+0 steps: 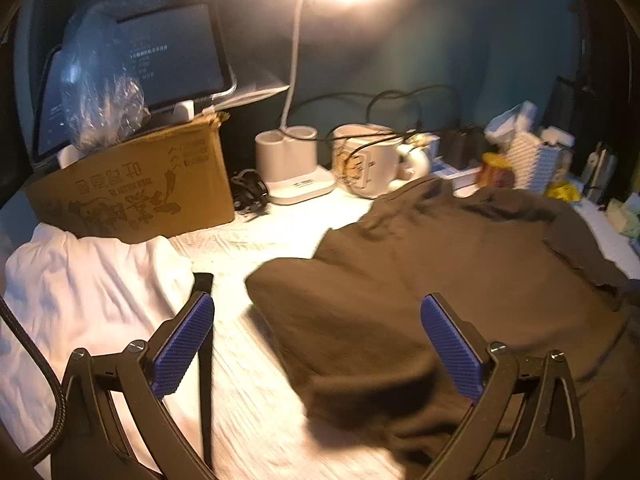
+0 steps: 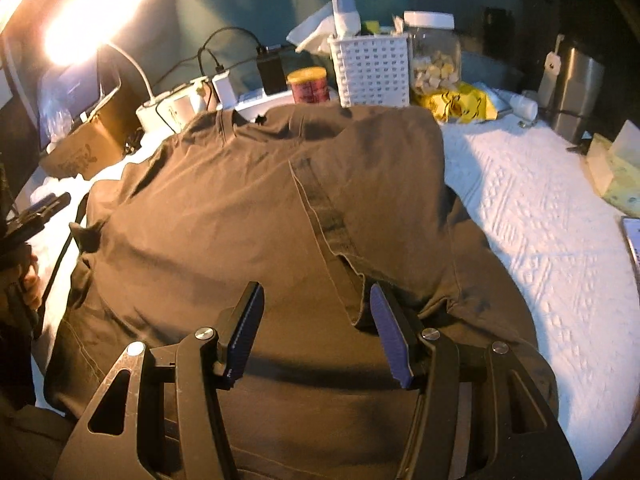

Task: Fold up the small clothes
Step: 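Grasp the shirt hem edge with the left tool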

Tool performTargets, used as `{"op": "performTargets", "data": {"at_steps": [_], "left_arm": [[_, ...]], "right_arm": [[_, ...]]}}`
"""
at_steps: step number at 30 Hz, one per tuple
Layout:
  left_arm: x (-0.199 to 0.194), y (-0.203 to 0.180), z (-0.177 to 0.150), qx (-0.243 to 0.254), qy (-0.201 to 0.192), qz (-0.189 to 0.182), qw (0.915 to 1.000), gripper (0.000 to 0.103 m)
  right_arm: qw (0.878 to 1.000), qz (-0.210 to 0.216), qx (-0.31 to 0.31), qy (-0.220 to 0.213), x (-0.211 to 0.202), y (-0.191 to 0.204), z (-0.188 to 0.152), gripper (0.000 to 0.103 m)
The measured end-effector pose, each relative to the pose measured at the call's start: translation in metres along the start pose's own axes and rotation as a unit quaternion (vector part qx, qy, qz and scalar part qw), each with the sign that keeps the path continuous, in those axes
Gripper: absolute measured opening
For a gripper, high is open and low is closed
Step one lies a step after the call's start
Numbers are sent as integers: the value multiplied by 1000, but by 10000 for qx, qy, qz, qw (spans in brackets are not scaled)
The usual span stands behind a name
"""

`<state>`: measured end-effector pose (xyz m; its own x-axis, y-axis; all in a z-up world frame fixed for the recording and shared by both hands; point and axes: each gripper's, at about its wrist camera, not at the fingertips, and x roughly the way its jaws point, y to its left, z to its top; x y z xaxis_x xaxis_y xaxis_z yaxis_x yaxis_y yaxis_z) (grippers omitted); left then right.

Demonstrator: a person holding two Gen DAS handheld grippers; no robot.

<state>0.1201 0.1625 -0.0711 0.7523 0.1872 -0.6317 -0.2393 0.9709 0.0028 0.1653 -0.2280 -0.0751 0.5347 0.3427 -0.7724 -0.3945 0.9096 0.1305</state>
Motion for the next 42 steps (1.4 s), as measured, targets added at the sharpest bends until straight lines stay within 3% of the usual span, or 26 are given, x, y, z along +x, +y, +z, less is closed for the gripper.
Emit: {"op": "performTargets", "data": {"at_steps": [9,13,15,16,19,24,30,42], "left_arm": [[58,11,-3,55,706,-168,9973,94],[69,8,-6,81,1018,-403,9940,47],[64,5,-6,122,949,-397,9946,28],[62,4,-6,131,899,-367,9952,14],[52,7,-4,-59,702,-276,9971,4],[28,9,7,-340,288,-179,9988,4],[8,-14,22,-169,85,-301,9994,4],[13,-91,36,510,268,-695,9959,4]], "right_arm": [[9996,-245,98,-93,-8,10,-1,59],[9993,-318,153,-113,-10,7,-1,59],[9992,-328,172,-114,-9,5,0,59],[9992,-324,186,-115,-9,4,0,59],[9992,-298,221,-120,-8,0,0,59],[9994,-228,218,-144,-9,-7,-1,59],[9993,-73,299,-215,-11,-19,-3,59],[9969,107,619,-470,-18,-56,-11,59]]}}
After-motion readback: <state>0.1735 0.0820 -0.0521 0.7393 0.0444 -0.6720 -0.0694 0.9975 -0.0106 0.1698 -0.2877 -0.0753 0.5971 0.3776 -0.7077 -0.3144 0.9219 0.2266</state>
